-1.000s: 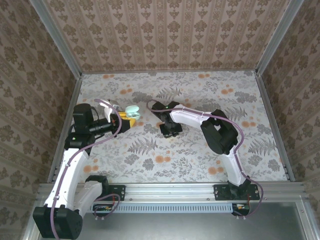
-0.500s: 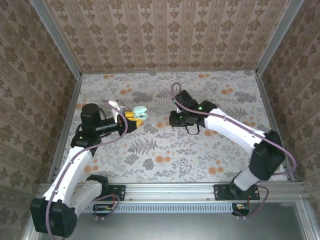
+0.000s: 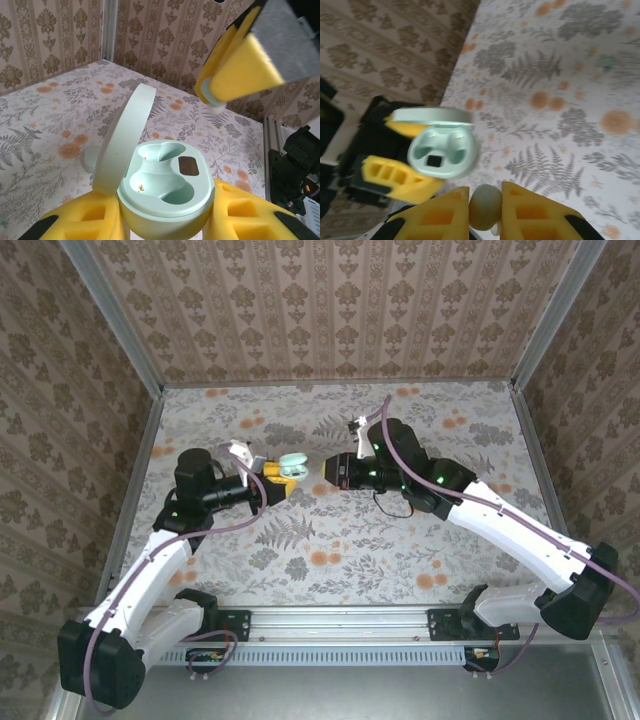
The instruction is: Insert the wireless bluetooth earbuds into the charging case
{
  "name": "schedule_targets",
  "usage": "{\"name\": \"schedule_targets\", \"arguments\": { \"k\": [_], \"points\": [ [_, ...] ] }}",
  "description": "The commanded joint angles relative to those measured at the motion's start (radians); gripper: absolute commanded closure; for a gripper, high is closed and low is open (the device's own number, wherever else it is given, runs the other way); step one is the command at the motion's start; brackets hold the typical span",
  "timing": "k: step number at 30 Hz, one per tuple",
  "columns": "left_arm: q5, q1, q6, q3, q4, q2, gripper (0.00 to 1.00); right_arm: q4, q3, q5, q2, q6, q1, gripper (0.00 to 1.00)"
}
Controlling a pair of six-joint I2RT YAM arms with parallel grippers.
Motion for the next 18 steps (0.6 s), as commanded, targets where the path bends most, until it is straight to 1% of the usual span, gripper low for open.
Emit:
{"name": "schedule_targets", "arguments": {
  "k": [1, 9, 18],
  "points": [
    [-0.005, -0.016, -0.014, 0.002, 0.045, 0.004, 0.85, 0.099, 0.051, -0.036, 0.020, 0.034, 0.037, 0.82],
    [-0.004, -0.030, -0.013, 0.018, 0.043, 0.015, 0.85, 0.142, 0.129, -0.059, 0.096, 0.031, 0.063, 0.82],
    [-0.007, -0.036, -0.020, 0.031, 0.046, 0.019, 0.85, 0.137, 0.142, -0.066, 0.164, 0.020, 0.070, 0.82]
  ]
}}
